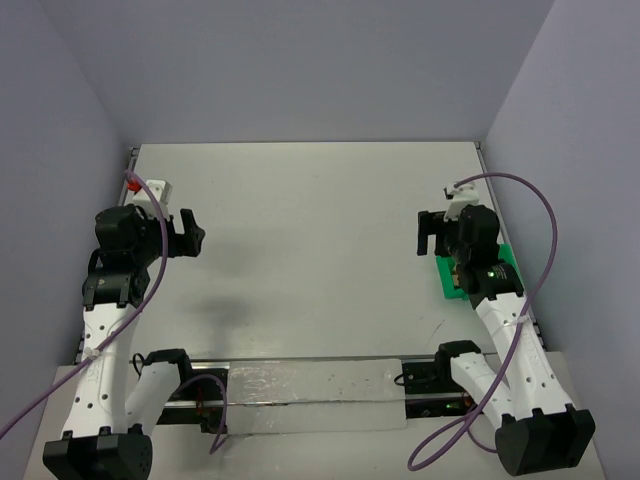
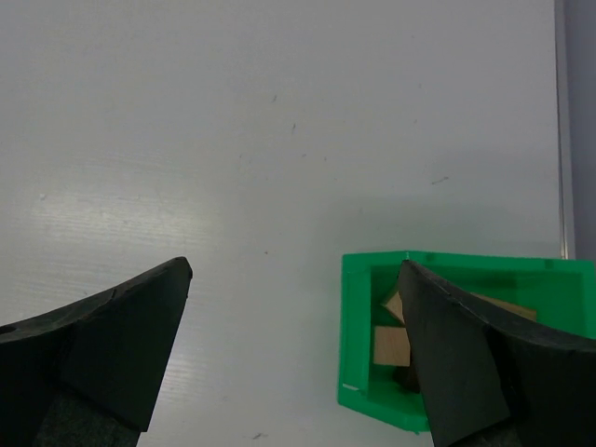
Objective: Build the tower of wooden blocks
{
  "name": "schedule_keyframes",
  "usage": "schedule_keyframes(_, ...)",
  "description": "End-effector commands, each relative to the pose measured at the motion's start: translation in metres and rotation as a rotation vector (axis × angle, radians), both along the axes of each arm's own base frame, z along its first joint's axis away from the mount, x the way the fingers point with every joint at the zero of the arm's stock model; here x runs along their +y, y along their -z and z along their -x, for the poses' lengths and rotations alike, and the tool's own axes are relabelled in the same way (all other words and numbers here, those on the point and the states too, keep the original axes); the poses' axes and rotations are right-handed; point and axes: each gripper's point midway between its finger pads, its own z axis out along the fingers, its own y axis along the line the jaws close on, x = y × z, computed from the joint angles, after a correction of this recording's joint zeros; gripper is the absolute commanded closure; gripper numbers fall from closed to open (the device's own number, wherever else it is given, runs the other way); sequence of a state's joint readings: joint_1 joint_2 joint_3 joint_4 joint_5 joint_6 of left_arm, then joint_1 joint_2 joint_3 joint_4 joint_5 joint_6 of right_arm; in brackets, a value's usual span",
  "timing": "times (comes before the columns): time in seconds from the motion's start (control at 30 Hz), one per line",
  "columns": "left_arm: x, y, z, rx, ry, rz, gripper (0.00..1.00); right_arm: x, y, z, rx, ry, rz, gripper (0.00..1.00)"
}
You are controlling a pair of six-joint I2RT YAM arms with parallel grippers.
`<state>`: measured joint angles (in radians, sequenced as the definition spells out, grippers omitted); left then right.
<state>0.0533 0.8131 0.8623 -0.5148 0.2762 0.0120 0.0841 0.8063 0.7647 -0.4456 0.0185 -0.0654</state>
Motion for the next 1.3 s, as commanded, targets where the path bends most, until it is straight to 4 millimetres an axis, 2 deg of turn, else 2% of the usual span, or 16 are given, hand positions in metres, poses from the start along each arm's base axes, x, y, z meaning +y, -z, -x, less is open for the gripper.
schedule_keyframes(0.0, 0.008, -0.011, -0.007, -0.038, -0.064, 0.018, 0.03, -0.033, -0.007, 0.010, 0.019, 0.237, 0.000, 0.01)
schedule_keyframes(0.13, 0.015, -0.013, -0.012, -0.045, -0.120, 0.025, 0.03, -0.058, -0.006, 0.021, 0.016, 0.424, -0.018, 0.09)
schedule_keyframes(0.3, 0.015, -0.011, -0.013, -0.041, -0.122, 0.027, 0.03, -0.087, 0.004, 0.031, 0.030, 0.556, -0.006, 0.08)
schedule_keyframes(0.47, 0.012, -0.010, -0.014, -0.035, -0.103, 0.030, 0.03, -0.103, 0.024, 0.022, 0.174, 0.501, 0.001, 0.11)
schedule_keyframes(0.57, 0.011, -0.009, -0.015, -0.030, -0.093, 0.031, 0.03, -0.116, 0.027, 0.017, 0.224, 0.439, 0.039, 0.13)
schedule_keyframes(0.67, 0.008, -0.007, -0.015, -0.028, -0.079, 0.035, 0.03, -0.135, 0.036, 0.012, 0.293, 0.415, 0.077, 0.13)
schedule_keyframes(0.83, 0.003, -0.004, -0.014, -0.019, -0.047, 0.039, 0.03, -0.170, 0.032, 0.004, 0.345, 0.393, 0.142, 0.14)
schedule_keyframes(1.07, -0.001, -0.004, -0.015, -0.013, -0.020, 0.049, 0.04, -0.218, 0.049, 0.007, 0.462, 0.370, 0.195, 0.20)
schedule_keyframes(1.27, -0.003, -0.004, -0.015, -0.011, -0.011, 0.051, 0.04, -0.226, 0.071, 0.002, 0.515, 0.280, 0.182, 0.26)
